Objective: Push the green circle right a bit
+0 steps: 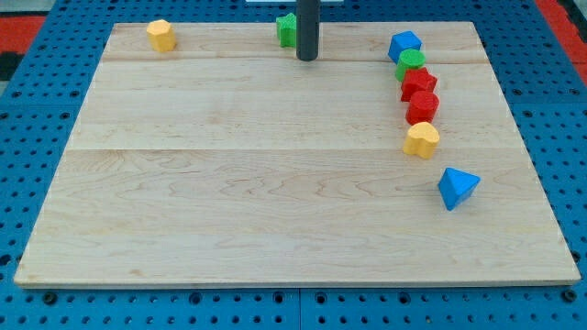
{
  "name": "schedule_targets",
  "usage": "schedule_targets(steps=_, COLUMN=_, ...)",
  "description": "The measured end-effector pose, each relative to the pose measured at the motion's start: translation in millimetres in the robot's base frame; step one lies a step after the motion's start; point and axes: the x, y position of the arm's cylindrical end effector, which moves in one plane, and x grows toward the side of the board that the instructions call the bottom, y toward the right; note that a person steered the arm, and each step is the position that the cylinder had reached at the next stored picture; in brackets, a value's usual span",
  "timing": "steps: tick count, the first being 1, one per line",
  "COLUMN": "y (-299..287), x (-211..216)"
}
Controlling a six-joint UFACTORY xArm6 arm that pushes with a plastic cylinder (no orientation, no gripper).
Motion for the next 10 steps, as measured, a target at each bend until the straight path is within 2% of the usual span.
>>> schedule_targets(steps=1, y=-21.0, x=18.9)
schedule_targets(steps=3, y=-113.2, x=11.4)
schedule_targets(steps=4, y=-106.5, x=9.5)
schedule_targets(steps=6, y=-47.0, x=73.2)
schedule_targets(steps=8, y=-17.9, x=82.0)
schedule_targets(steps=10, y=47.4, x=80.8)
